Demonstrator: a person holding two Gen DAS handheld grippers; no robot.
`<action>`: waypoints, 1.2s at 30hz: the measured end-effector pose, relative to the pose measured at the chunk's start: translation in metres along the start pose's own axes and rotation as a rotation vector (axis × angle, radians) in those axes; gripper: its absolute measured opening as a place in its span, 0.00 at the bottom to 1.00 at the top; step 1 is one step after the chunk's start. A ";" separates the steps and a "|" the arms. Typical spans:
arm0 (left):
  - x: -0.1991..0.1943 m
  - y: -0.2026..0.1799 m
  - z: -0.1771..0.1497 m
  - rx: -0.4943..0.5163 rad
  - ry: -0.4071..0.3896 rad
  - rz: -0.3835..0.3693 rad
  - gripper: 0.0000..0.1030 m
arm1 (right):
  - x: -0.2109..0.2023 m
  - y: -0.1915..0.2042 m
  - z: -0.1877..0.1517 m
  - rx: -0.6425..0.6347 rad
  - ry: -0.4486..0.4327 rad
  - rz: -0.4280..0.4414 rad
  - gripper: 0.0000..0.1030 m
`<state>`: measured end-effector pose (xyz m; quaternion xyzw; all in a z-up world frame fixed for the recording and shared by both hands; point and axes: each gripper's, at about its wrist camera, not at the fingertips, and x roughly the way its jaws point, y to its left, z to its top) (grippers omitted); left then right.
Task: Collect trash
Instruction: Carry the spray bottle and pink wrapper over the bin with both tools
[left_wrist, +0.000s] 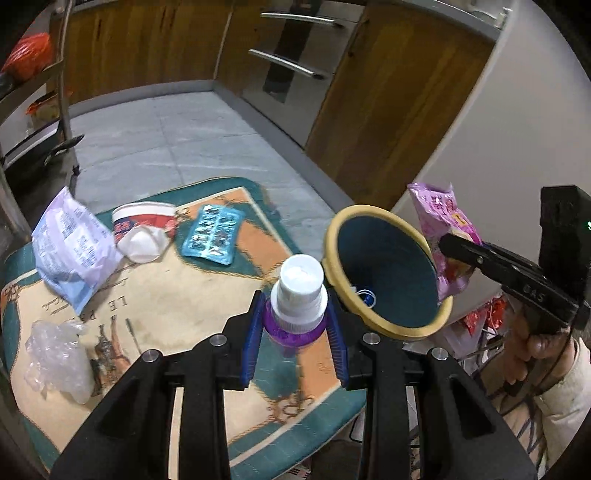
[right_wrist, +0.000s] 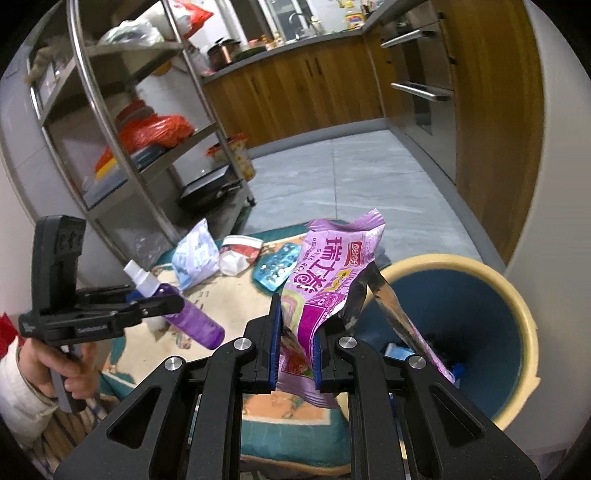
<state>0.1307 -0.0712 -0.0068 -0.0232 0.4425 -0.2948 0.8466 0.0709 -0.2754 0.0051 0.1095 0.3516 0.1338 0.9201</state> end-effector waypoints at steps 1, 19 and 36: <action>0.000 -0.005 -0.001 0.008 -0.002 -0.005 0.31 | -0.003 -0.003 -0.001 0.004 -0.005 -0.003 0.14; 0.022 -0.073 0.009 0.070 -0.014 -0.081 0.31 | -0.014 -0.048 -0.019 0.068 -0.011 -0.072 0.14; 0.059 -0.098 0.021 0.051 0.008 -0.104 0.31 | 0.025 -0.075 -0.039 0.093 0.174 -0.135 0.15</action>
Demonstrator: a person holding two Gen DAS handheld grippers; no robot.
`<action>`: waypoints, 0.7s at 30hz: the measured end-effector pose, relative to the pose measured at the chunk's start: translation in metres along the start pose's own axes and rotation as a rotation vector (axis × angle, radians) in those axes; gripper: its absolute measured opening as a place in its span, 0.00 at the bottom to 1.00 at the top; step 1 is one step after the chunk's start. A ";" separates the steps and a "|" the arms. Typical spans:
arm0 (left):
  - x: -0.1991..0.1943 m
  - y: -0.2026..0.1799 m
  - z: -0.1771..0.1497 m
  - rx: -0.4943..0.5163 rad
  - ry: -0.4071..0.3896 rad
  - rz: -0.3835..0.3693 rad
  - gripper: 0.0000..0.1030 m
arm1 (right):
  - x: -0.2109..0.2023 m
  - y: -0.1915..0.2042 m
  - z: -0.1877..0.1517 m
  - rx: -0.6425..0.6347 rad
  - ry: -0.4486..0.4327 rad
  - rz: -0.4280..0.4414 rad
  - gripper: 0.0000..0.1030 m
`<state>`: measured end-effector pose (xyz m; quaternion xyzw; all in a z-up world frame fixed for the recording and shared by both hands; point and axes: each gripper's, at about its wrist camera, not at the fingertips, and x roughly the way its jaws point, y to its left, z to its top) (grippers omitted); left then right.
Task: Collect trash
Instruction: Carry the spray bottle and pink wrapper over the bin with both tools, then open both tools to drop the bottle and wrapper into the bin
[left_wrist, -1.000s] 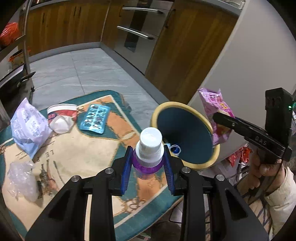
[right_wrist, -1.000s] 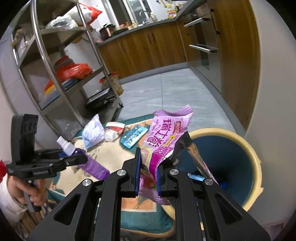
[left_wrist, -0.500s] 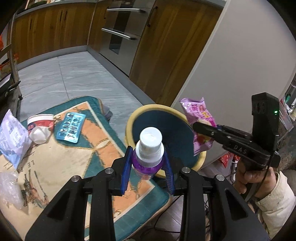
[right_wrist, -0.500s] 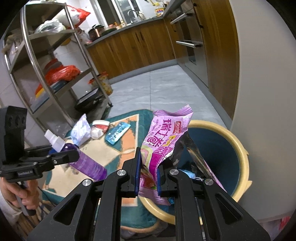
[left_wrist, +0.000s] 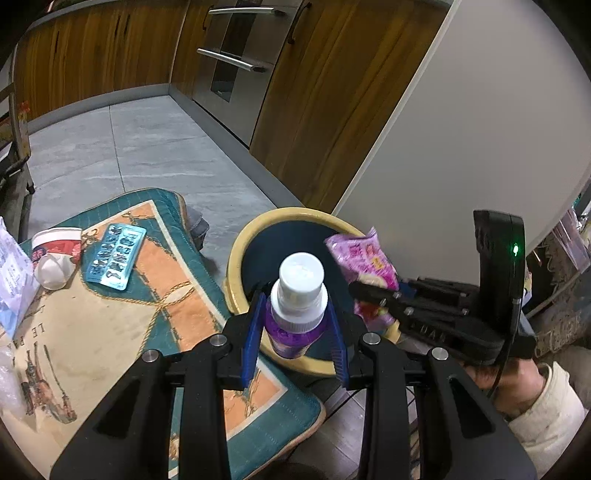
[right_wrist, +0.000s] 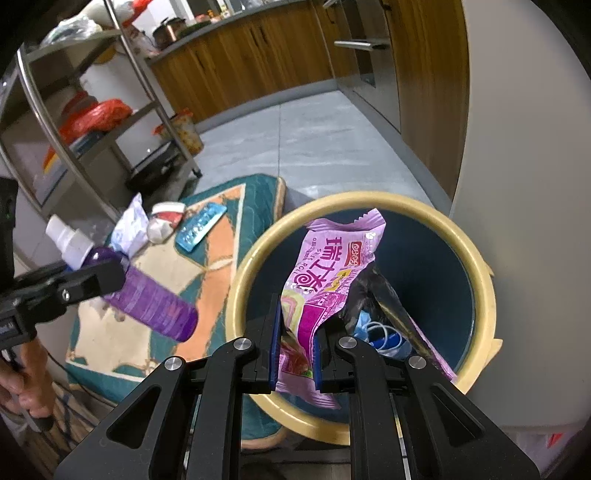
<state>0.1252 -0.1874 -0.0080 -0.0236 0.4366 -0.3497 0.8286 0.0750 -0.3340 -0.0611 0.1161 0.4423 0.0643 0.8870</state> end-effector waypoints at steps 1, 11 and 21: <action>0.003 -0.001 0.001 -0.002 0.002 -0.003 0.31 | 0.006 -0.001 -0.001 -0.004 0.027 -0.008 0.15; 0.048 -0.010 0.003 -0.014 0.070 -0.015 0.31 | 0.027 -0.017 -0.015 0.020 0.170 -0.091 0.56; 0.087 0.004 -0.004 -0.106 0.157 -0.020 0.31 | 0.000 -0.022 -0.011 0.059 0.084 -0.102 0.65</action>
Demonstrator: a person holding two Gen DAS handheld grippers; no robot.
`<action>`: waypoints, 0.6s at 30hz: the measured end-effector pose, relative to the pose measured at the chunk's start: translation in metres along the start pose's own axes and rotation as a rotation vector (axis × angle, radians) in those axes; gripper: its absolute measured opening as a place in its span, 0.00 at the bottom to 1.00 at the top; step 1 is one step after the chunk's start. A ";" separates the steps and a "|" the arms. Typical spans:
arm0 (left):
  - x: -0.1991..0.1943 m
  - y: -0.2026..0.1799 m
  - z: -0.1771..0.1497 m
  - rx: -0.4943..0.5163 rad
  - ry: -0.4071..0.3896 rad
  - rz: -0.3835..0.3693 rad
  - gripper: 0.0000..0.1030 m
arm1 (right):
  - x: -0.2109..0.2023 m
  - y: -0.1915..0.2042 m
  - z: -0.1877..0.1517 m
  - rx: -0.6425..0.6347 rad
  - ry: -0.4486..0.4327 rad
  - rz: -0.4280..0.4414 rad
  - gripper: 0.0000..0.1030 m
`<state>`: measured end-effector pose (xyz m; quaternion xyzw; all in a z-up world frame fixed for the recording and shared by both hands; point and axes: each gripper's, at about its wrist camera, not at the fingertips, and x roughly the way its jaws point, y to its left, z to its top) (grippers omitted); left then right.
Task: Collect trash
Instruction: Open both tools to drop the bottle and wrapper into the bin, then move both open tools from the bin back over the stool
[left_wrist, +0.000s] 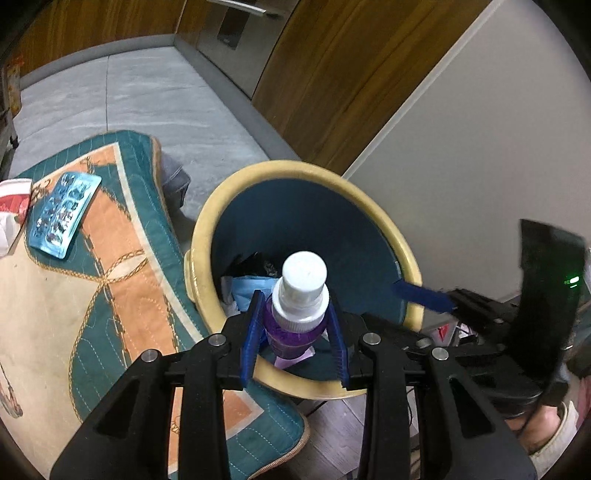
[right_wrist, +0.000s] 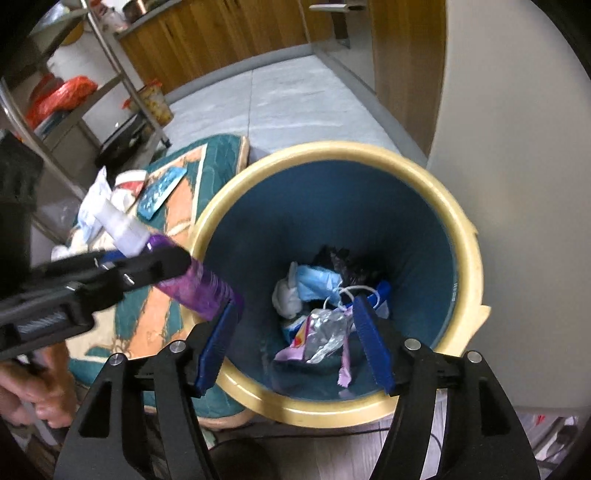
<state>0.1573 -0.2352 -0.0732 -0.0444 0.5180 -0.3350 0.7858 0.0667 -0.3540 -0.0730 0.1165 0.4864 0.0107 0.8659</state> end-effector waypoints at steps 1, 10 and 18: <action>0.002 0.001 -0.001 -0.004 0.009 -0.001 0.33 | -0.002 -0.002 0.002 0.010 -0.014 -0.002 0.65; -0.006 0.000 -0.004 0.024 -0.004 0.002 0.61 | -0.011 -0.010 0.008 0.066 -0.081 -0.014 0.65; -0.026 0.016 -0.011 0.023 -0.030 0.047 0.68 | -0.009 0.000 0.012 0.054 -0.093 -0.002 0.66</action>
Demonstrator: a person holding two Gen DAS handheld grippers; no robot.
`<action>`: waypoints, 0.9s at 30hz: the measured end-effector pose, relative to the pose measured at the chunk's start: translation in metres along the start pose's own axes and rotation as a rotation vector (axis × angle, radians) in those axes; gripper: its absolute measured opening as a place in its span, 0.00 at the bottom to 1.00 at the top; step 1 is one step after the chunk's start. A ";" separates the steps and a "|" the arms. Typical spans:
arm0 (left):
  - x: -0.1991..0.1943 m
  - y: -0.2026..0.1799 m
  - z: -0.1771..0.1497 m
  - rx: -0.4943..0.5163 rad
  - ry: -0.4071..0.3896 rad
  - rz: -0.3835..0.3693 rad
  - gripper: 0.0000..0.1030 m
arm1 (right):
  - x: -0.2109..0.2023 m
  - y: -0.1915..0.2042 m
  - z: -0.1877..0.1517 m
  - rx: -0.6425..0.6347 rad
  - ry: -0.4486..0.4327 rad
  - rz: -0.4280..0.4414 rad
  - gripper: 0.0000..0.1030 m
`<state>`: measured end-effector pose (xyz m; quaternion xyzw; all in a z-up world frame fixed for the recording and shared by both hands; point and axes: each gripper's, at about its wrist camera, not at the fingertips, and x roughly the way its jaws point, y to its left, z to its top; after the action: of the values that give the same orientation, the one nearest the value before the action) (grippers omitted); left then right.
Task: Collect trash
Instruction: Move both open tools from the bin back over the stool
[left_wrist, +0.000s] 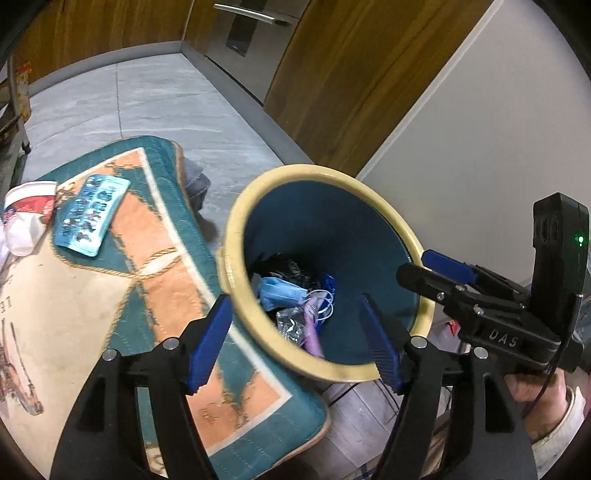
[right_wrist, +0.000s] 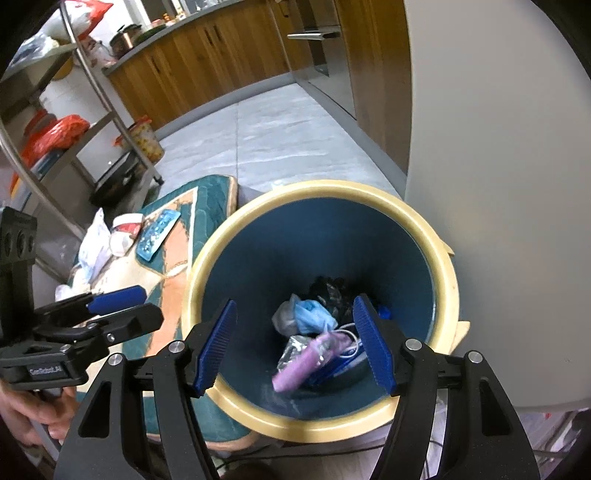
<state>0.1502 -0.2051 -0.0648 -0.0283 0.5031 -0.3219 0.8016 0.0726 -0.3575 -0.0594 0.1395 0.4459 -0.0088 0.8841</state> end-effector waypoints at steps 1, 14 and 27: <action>-0.003 0.002 -0.001 0.000 -0.005 0.008 0.70 | 0.000 0.003 0.000 -0.005 -0.002 0.002 0.68; -0.052 0.051 -0.010 -0.015 -0.072 0.112 0.74 | -0.001 0.036 0.006 -0.060 -0.020 0.038 0.71; -0.119 0.134 -0.015 -0.166 -0.164 0.212 0.77 | 0.006 0.105 0.016 -0.173 -0.018 0.104 0.75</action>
<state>0.1687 -0.0299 -0.0279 -0.0673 0.4611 -0.1892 0.8643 0.1034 -0.2603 -0.0303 0.0852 0.4291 0.0744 0.8961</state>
